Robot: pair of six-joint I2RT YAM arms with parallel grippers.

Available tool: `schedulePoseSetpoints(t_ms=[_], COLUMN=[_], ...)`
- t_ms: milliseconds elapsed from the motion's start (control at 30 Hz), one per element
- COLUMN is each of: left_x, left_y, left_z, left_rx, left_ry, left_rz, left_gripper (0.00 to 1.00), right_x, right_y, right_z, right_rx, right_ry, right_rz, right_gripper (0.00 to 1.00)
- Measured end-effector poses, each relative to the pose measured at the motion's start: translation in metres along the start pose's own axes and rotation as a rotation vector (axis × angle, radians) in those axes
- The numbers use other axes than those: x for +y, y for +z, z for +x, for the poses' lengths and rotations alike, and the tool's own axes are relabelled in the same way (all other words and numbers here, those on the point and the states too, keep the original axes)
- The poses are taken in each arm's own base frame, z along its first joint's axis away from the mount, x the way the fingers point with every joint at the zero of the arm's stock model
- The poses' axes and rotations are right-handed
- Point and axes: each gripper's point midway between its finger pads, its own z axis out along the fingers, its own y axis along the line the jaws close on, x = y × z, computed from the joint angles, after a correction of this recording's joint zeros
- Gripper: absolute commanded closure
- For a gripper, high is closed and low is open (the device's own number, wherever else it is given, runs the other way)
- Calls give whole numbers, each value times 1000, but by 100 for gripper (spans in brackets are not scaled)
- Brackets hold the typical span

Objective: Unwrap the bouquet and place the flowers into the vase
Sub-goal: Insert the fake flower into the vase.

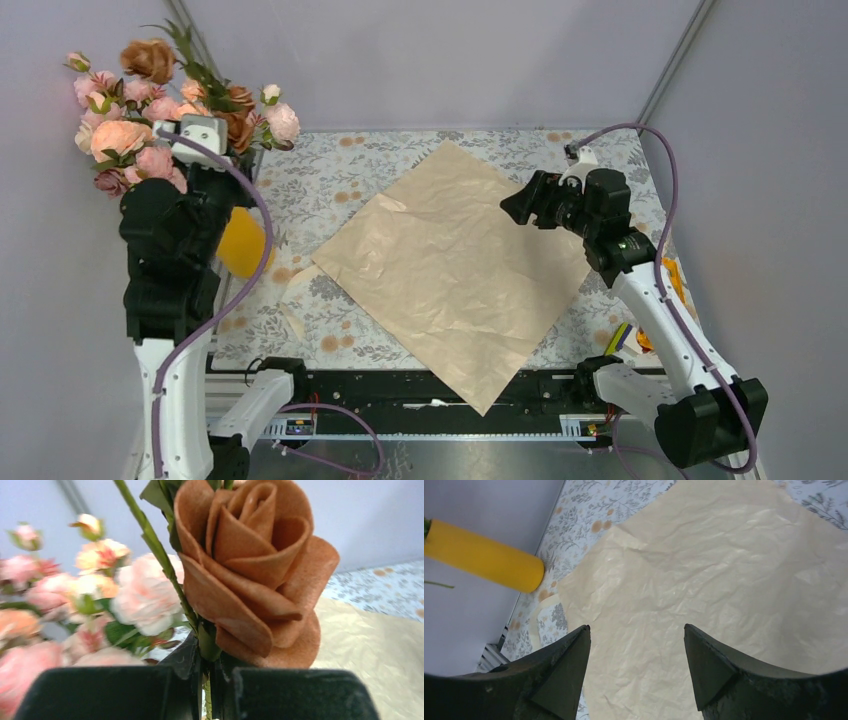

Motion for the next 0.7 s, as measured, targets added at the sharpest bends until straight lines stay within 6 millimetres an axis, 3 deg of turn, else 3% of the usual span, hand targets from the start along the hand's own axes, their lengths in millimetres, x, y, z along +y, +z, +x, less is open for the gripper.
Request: schedulePoseSetpoints(t_ms=[200,400,567,700], left_x=[38,73,93,95], left_y=[-37,-64,-67,-61], left_z=[-32,-43,-44,-50], left_rx=[-53,-90,-142,-185], left_ry=[22,34,57,61], left_rz=[-219,-436,-558,-570], left_gripper=[100,100,100,100], right_x=[-21,-33,-36,-37], right_y=[-3,0,1,1], right_z=[-4,16,21,21], right_rx=[-15,23,28,26], right_ry=[43,93,124,135], right_rz=[39,36,17,5], right_gripper=[26,26,27,27])
